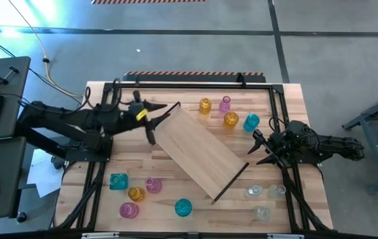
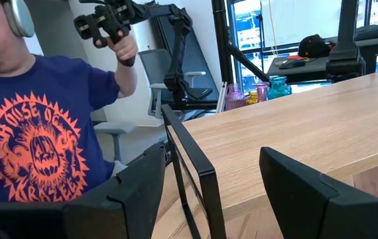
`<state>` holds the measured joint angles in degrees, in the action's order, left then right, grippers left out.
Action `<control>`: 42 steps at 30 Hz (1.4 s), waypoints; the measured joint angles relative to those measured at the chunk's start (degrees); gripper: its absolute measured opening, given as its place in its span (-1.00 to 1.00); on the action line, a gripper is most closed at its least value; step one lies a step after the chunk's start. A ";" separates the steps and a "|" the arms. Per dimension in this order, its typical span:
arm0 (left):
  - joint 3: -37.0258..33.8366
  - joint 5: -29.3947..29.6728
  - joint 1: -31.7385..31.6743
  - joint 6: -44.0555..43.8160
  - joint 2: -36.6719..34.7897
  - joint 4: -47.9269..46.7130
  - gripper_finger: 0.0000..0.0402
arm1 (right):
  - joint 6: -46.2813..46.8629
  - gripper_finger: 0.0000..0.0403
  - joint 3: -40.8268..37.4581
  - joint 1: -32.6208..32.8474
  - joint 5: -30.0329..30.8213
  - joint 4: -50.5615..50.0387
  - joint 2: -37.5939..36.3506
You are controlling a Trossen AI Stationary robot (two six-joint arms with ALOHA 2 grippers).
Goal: Sort vases onto shelf
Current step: Put the middle pink flower vase on the shelf
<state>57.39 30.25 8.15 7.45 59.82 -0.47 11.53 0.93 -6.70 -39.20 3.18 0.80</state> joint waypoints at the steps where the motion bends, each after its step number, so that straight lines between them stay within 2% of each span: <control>1: 0.64 -1.43 -1.04 0.34 0.87 -0.01 -0.29 | 0.00 0.14 0.00 0.01 -0.02 0.00 0.00; 7: 4.67 -9.13 -5.97 -2.19 7.69 -0.27 -0.29 | 0.00 0.14 0.00 0.00 0.00 0.00 0.00; 12: 8.02 -13.91 -7.47 -1.55 13.36 0.33 -0.29 | 1.82 0.14 0.00 0.00 0.02 0.65 0.00; 17: 12.04 -14.53 -7.54 6.10 19.34 0.16 -0.29 | 7.37 0.14 -0.02 0.00 0.58 7.30 0.00; 20: 15.48 -14.65 -8.23 5.51 22.47 0.23 -0.29 | 7.85 0.14 -0.02 0.01 1.49 10.44 -0.01; 29: 24.50 -15.61 -13.08 6.20 26.92 -7.29 -0.29 | 5.18 0.14 -0.02 0.00 14.98 18.07 0.00; 37: 25.81 -14.61 -14.68 5.72 21.80 -13.15 -0.29 | 0.94 0.14 -0.02 0.00 27.09 25.04 -0.02; 42: 25.70 -13.02 -14.68 7.39 20.46 -12.92 -0.29 | 0.20 0.14 -0.02 -0.02 30.98 24.92 -0.02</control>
<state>83.09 17.23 -6.52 14.84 80.27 -13.39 11.73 0.91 -6.72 -8.22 28.10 0.78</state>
